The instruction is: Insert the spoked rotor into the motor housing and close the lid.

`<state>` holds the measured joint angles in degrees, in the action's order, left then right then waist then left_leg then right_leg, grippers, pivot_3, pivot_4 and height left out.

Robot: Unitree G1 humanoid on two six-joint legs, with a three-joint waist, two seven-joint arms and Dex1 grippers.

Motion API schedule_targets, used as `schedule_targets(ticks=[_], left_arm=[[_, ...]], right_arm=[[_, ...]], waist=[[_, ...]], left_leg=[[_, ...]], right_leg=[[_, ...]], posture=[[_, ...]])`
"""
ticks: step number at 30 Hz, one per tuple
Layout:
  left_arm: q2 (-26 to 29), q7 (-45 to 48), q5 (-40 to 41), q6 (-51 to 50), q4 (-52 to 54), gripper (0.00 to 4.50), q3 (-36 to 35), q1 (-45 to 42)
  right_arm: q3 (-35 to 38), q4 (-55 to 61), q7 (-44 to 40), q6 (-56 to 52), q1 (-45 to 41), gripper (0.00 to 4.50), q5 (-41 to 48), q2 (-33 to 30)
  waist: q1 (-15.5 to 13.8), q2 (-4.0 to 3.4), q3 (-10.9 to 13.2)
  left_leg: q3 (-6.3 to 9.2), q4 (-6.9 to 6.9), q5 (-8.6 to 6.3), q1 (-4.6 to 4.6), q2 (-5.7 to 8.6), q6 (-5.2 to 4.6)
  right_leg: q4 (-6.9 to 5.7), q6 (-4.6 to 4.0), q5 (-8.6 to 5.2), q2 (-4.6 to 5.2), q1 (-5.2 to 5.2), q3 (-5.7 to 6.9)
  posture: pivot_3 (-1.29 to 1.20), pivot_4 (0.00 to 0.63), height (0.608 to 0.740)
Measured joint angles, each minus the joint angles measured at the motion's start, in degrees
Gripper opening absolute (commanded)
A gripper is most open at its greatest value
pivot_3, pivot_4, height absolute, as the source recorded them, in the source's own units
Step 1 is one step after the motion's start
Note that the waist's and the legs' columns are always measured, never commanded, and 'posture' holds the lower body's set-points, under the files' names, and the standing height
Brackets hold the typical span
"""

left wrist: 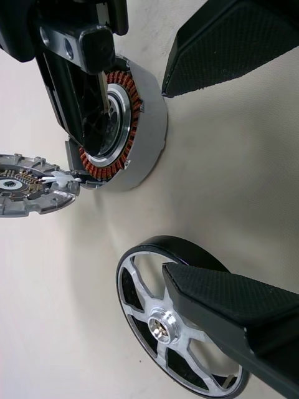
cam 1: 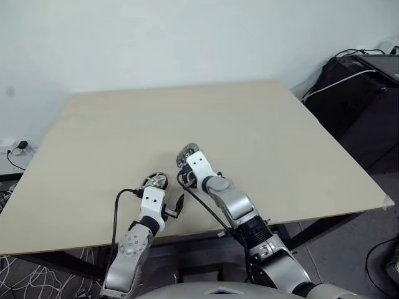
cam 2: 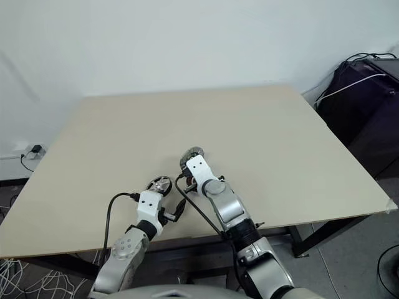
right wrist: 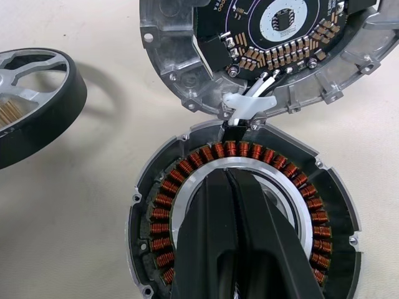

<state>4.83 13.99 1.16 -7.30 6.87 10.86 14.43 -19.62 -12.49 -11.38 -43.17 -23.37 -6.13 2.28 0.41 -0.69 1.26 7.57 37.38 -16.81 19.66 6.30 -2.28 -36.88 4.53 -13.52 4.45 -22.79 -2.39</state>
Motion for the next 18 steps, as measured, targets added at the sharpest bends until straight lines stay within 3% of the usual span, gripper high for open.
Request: schedule_targets(ticks=[10, 18], left_arm=[[-0.02, 0.08, 0.01, 0.00, -0.02, 4.50, 0.03, -0.10], [-0.06, 0.12, 0.01, 0.00, -0.02, 4.50, 0.07, -0.10]], right_arm=[[-0.24, 1.82, -0.40, -1.38, 0.76, 0.04, -0.27, -1.91], [2.44, 5.14, -0.93, 2.56, 3.43, 0.04, 2.63, 0.08]], waist=[[0.12, -0.02, -0.02], [0.17, -0.02, -0.01]], left_leg=[[0.00, 0.00, -0.02, -0.01, -0.01, -0.03], [0.00, -0.01, -0.02, 0.02, -0.01, -0.04]], right_leg=[[-0.01, 0.00, 0.00, 0.00, 0.00, 0.01], [0.00, 0.00, 0.00, 0.00, -0.02, 0.00]], posture=[[0.00, 0.000, 0.740], [0.00, 0.000, 0.740]])
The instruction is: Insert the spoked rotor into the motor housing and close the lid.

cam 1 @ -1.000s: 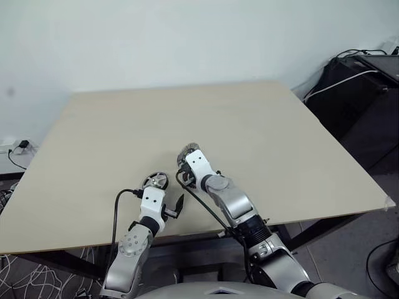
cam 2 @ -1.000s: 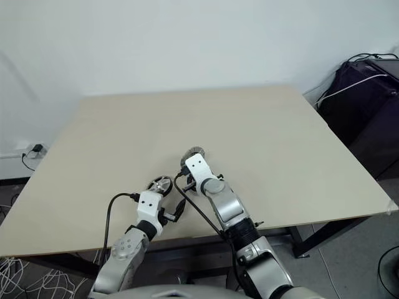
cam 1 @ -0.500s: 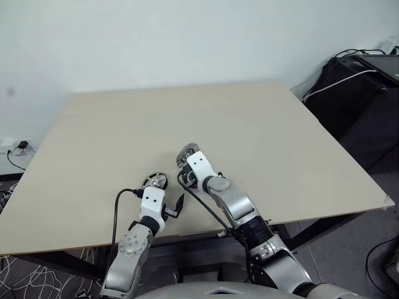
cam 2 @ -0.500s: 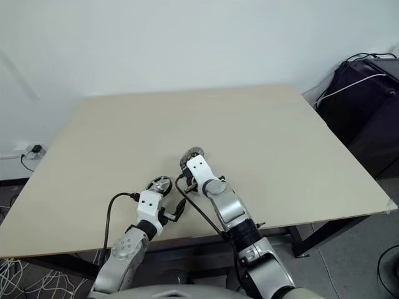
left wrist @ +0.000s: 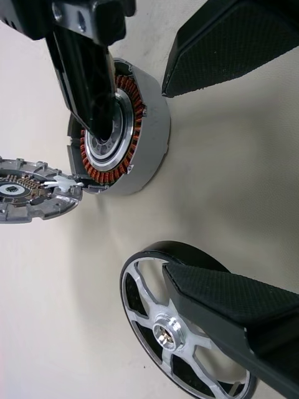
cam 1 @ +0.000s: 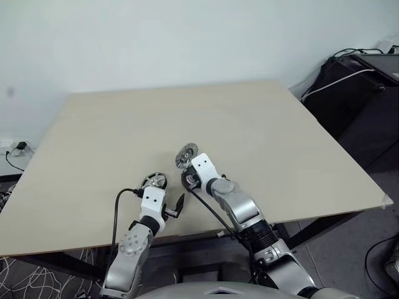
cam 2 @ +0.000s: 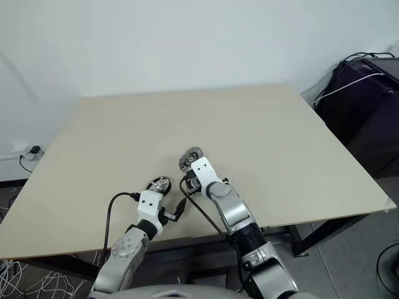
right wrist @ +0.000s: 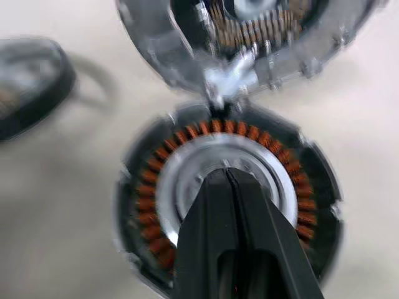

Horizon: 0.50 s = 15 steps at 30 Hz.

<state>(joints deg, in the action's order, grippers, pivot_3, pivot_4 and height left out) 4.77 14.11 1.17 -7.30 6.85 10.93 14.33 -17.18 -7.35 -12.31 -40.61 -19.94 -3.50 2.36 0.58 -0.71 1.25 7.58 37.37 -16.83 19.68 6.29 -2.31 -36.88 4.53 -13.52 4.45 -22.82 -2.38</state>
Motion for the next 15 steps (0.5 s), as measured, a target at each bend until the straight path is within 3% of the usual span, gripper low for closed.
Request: schedule_targets(ticks=[5, 9, 13, 15], left_arm=[[-0.18, -0.43, 0.01, 0.09, -0.01, 4.50, -0.25, 0.25], [-1.52, -2.04, 0.67, 0.68, -0.02, 4.50, -1.82, 0.71], [-4.89, -1.46, 7.86, 1.95, 0.70, 4.50, -5.94, 2.48], [-7.18, 0.23, 15.57, 0.95, 2.90, 4.50, -8.74, 3.97]], right_arm=[[1.83, 9.29, -0.92, 4.72, 3.25, 0.04, 2.06, -0.76], [1.74, 16.53, -3.60, 8.38, 9.56, 0.04, 3.15, -4.82], [3.01, 21.62, -4.87, 9.12, 15.23, 0.04, 4.52, -7.58], [3.35, 22.67, -4.91, 8.93, 16.44, 0.04, 4.93, -8.06]], waist=[[-0.19, 0.01, 0.00], [-0.34, 0.03, 0.01], [-0.31, 0.09, 0.05], [-0.31, 0.13, 0.08]], left_leg=[[0.02, 0.00, -0.01, 0.00, 0.01, -0.01], [0.00, -0.01, -0.02, 0.02, 0.01, -0.03], [-0.01, 0.00, -0.04, 0.03, -0.06, -0.06], [-0.02, 0.03, -0.03, 0.03, -0.10, -0.05]], right_leg=[[0.03, 0.01, 0.00, 0.01, 0.02, 0.01], [0.07, 0.02, -0.01, 0.02, 0.03, 0.01], [0.07, 0.05, -0.03, 0.02, 0.02, 0.02], [0.07, 0.28, -0.17, 0.01, 0.05, 0.05]], posture=[[0.00, 0.000, 0.740], [0.00, 0.000, 0.740], [0.00, 0.000, 0.740], [0.00, 0.000, 0.740]])
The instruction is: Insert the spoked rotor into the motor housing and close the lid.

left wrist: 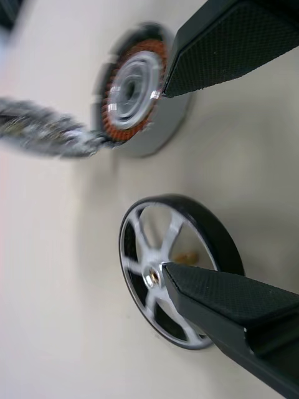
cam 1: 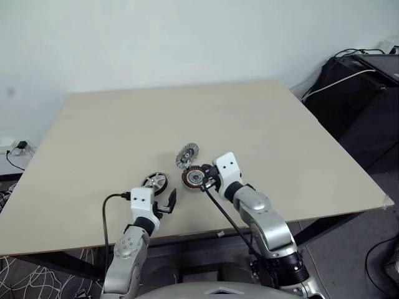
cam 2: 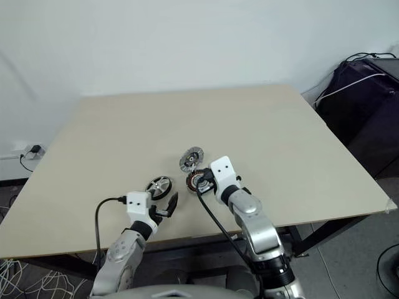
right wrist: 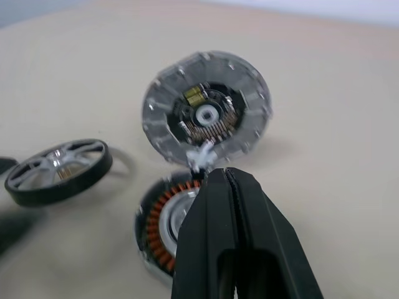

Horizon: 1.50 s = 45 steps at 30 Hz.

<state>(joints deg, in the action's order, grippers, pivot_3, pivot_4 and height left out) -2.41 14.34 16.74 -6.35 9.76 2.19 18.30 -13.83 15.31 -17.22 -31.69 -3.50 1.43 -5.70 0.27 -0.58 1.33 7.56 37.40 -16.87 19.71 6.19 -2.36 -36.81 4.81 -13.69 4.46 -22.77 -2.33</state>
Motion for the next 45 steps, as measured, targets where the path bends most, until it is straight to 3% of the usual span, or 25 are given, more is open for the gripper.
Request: schedule_targets(ticks=[3, 7, 23, 32, 45], left_arm=[[-1.03, 1.05, 11.39, -5.86, 2.68, 4.50, -3.64, 1.57], [-1.33, 0.53, 20.74, -12.93, 3.15, 4.50, -6.34, 2.76], [-1.15, -6.89, 41.26, -28.72, 1.48, 4.50, -11.52, -1.04], [-1.09, -9.33, 49.55, -29.31, -2.31, 4.50, -13.48, -2.04], [-1.35, -8.11, 50.71, -24.30, -9.22, 4.50, -14.18, -8.73]], right_arm=[[0.01, 0.49, 0.11, -0.27, 0.53, 0.04, 0.04, -0.44], [-0.22, 0.66, 0.61, -1.08, 0.53, 0.04, 0.11, -0.02], [-1.00, 0.84, 2.32, -1.51, 0.78, 0.04, 1.29, 1.19], [-0.92, 0.88, 2.76, -1.59, 0.89, 0.04, 1.81, 1.31], [-0.93, 1.22, 3.43, -2.81, 1.54, 0.04, 2.28, 1.33]], waist=[[-0.01, 0.02, 0.02], [-0.21, 0.25, 0.18], [-1.19, 0.40, 0.27], [-1.24, 0.40, 0.27], [-1.39, 0.42, 0.28]], left_leg=[[0.01, 0.08, 0.00, -0.01, -0.03, 0.00], [0.02, 0.18, 0.00, -0.01, -0.03, 0.00], [0.02, 0.18, -0.15, 0.00, -0.03, 0.28], [0.01, 0.18, -0.15, -0.01, -0.02, 0.30], [0.02, 0.20, -0.08, -0.01, -0.06, 0.41]], right_leg=[[-0.02, 0.06, -0.04, -0.02, 0.05, 0.02], [-0.02, 0.09, -0.03, -0.06, 0.10, 0.03], [0.00, 0.04, -0.01, -0.08, 0.08, 0.01], [0.00, -0.08, 0.05, -0.08, 0.10, 0.00], [0.00, -0.06, 0.06, -0.13, 0.08, 0.01]], posture=[[0.00, 0.000, 0.740], [0.00, 0.000, 0.740], [0.00, 0.000, 0.740], [0.00, 0.000, 0.740], [0.00, 0.000, 0.740]])
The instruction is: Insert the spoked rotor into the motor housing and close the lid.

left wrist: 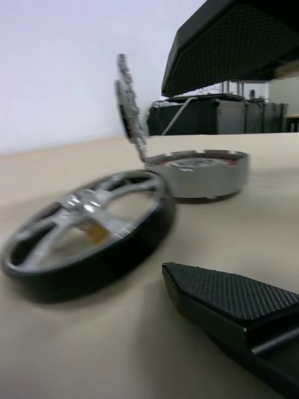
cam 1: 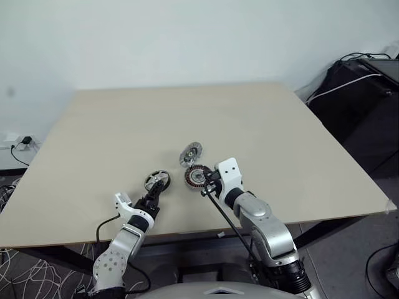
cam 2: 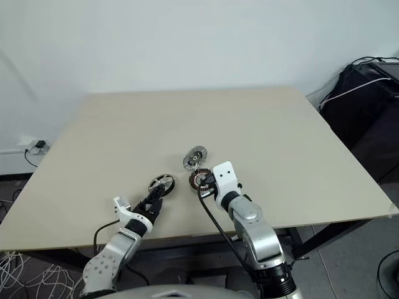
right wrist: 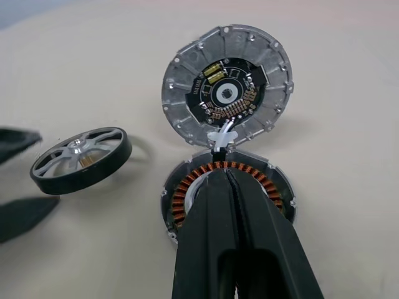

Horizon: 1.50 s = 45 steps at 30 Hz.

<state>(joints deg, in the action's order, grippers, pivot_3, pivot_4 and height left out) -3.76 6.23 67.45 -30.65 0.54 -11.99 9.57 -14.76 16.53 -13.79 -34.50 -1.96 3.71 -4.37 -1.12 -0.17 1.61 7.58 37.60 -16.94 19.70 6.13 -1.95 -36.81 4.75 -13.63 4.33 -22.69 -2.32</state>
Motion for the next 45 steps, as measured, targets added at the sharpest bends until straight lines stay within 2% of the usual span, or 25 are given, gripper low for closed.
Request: schedule_targets(ticks=[5, 8, 19, 28, 33, 35, 39, 45], left_arm=[[-0.18, 0.15, 0.00, 1.41, -1.46, 4.50, -0.14, -1.74], [-0.24, 0.03, 0.00, 2.10, -2.29, 3.89, -0.40, -2.21], [-0.24, -1.86, 0.18, 2.44, -2.80, 0.37, -0.54, -2.29], [-0.27, -1.68, 0.12, 3.67, -2.80, 0.36, -0.67, -2.40], [-0.31, 3.43, 1.37, 7.17, -0.46, 0.36, -2.88, -1.55], [-0.24, 8.91, 2.95, 7.38, 3.13, 0.36, -2.82, -0.78], [-0.12, 16.40, 5.84, 5.79, 8.66, 0.36, -0.51, -1.16], [-0.01, 17.17, 6.13, -0.18, 7.53, 0.36, 5.15, -3.57]], right_arm=[[0.00, 0.01, 0.05, -0.22, 0.02, 0.04, 0.07, 0.02], [-0.01, 0.04, 0.11, -0.69, 0.04, 0.00, 0.14, 0.07], [0.00, 0.06, 0.42, -0.81, 0.06, 0.00, 0.22, 0.20], [0.01, 0.06, 0.44, -0.90, 0.06, 0.00, 0.92, 0.28], [0.05, 0.06, 0.54, -1.06, 0.06, 0.00, 1.03, 0.25], [0.02, 0.06, 0.61, -1.07, 0.06, 0.00, 1.07, 0.27], [0.00, 0.06, 0.84, -1.08, 0.06, 0.00, 1.17, 0.29], [0.01, 0.09, 1.22, -0.73, 0.14, 0.00, 1.17, 0.30]], waist=[[0.01, 0.01, 0.00], [0.02, 0.02, 0.01], [0.01, 0.05, 0.03], [0.09, 0.06, 0.03], [0.10, 0.11, 0.06], [0.07, 0.16, 0.10], [0.07, 0.16, 0.10], [0.10, 0.17, 0.11]], left_leg=[[0.00, -0.03, 0.07, 0.04, 0.00, 0.14], [-0.01, -0.03, 0.07, 0.05, 0.01, 0.13], [0.00, -0.03, 0.02, 0.05, 0.01, 0.05], [-0.01, -0.03, -0.01, 0.04, -0.04, 0.01], [-0.02, -0.03, 0.02, 0.10, -0.12, 0.11], [-0.02, -0.02, 0.06, 0.15, -0.12, 0.19], [-0.06, -0.02, 0.06, 0.14, -0.11, 0.17], [-0.04, -0.03, 0.10, 0.13, -0.19, 0.09]], right_leg=[[0.05, -0.27, 0.14, 0.00, -0.03, 0.00], [0.08, -0.26, 0.14, 0.01, -0.03, -0.01], [0.08, -0.22, 0.11, 0.00, -0.02, -0.01], [0.06, -0.15, 0.08, -0.02, -0.03, 0.00], [0.09, -0.23, 0.11, -0.08, -0.07, 0.01], [0.13, -0.27, 0.13, -0.08, -0.08, 0.02], [0.23, -0.27, 0.14, -0.09, -0.04, 0.00], [0.23, -0.27, 0.16, -0.21, -0.05, -0.02]], posture=[[0.00, 0.000, 0.740], [0.00, 0.000, 0.740], [0.00, 0.000, 0.740], [0.00, 0.000, 0.740], [0.00, 0.000, 0.740], [0.00, 0.000, 0.740], [0.00, 0.000, 0.740], [0.00, 0.000, 0.740]])
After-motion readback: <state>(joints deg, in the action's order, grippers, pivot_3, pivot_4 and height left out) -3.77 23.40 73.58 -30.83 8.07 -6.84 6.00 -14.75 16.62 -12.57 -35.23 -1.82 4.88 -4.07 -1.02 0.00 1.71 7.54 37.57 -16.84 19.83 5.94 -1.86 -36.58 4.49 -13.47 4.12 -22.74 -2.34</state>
